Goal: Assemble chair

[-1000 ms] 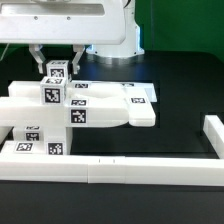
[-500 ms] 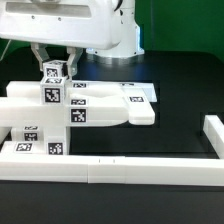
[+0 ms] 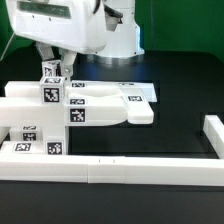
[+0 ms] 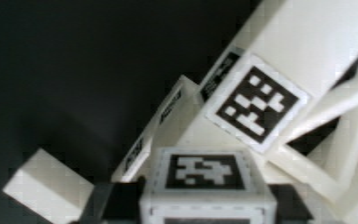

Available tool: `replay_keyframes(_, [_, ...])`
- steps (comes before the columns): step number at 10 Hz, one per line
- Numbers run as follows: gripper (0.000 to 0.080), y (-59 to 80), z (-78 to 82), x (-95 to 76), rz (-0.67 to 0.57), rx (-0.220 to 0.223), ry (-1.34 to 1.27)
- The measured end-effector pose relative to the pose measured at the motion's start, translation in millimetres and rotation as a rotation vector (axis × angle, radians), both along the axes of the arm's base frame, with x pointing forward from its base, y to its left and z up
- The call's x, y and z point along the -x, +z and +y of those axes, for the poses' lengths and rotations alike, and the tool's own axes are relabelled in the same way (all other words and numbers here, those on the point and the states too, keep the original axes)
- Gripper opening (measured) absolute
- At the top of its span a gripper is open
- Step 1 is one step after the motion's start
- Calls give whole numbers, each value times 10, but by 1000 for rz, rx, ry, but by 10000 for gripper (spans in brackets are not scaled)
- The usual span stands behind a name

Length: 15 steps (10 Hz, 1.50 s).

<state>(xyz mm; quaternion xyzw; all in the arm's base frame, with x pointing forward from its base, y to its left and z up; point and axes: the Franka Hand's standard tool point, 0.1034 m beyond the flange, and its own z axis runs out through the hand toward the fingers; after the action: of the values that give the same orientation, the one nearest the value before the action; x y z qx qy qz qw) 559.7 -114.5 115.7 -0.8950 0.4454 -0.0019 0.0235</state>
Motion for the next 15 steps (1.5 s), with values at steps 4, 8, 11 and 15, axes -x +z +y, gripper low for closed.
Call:
replay_keyframes(4, [284, -2, 14, -3, 11, -6, -262])
replay_keyframes(8, [492, -3, 14, -2, 10, -5, -229])
replay_keyframes(11, [640, -2, 10, -2, 3, 2, -36])
replay_keyframes(15, [649, -2, 7, -2, -7, 8, 213])
